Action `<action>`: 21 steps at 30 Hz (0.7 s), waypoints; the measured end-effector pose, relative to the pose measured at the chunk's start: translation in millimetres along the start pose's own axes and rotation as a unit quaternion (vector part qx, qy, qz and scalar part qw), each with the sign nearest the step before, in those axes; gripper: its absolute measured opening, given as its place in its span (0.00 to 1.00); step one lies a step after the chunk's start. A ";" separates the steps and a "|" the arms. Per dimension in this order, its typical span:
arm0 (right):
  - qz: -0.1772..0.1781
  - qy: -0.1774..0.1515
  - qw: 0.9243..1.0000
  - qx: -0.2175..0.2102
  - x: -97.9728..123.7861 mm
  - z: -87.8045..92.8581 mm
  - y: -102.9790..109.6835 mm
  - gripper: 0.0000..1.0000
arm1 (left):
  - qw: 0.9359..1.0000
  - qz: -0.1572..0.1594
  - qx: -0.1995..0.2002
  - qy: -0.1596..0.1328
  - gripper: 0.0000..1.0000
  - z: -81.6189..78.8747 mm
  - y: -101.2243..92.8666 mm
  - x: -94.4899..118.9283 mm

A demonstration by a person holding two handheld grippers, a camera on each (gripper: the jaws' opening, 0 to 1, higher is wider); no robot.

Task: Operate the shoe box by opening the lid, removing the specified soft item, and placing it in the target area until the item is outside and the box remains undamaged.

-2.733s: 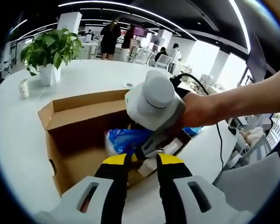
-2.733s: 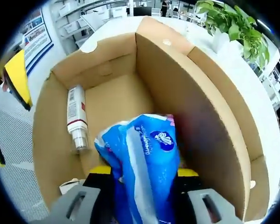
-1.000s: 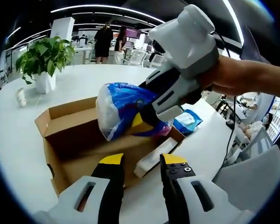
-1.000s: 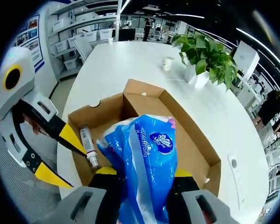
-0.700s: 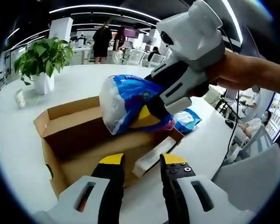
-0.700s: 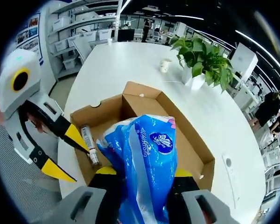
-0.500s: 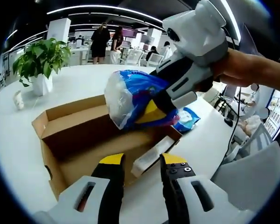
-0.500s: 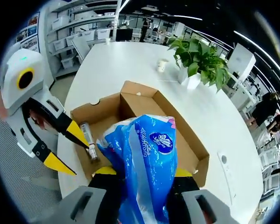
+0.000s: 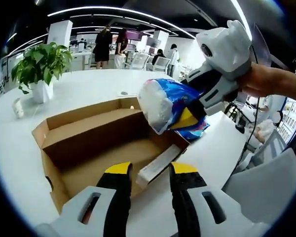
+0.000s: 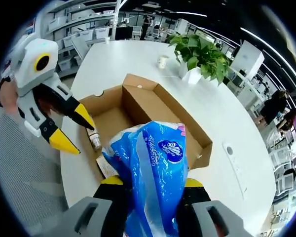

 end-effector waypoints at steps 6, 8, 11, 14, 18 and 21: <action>0.008 0.009 1.000 -0.014 9.7 20.9 -0.3 0.35 | 1.000 0.005 -0.005 0.004 0.30 1.4 -2.4 -1.5; 0.010 0.012 1.000 -0.018 13.0 28.6 -0.1 0.35 | 1.000 0.006 -0.005 0.005 0.30 1.6 -2.9 -1.7; 0.013 0.017 1.000 -0.021 18.6 39.3 -0.6 0.35 | 1.000 0.007 -0.007 0.005 0.30 1.4 -3.2 -1.5; 0.018 0.022 0.999 -0.030 24.1 49.8 -2.0 0.35 | 1.000 0.008 -0.008 0.005 0.30 1.0 -3.9 -1.0; 0.020 0.029 0.999 -0.031 31.2 61.9 -1.6 0.35 | 1.000 0.010 -0.013 0.006 0.30 0.8 -5.4 -1.3; 0.023 0.033 0.999 -0.031 34.7 70.5 -4.0 0.35 | 1.000 0.011 -0.015 0.008 0.30 1.2 -6.1 -2.0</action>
Point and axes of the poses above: the point that each gripper's makers call its tool centre point, and the gripper's own axes: x roughly backward along the fingers, y roughly to its left, z roughly out of its underside, the point moved 8 cm from there along x, roughly backward along the fingers
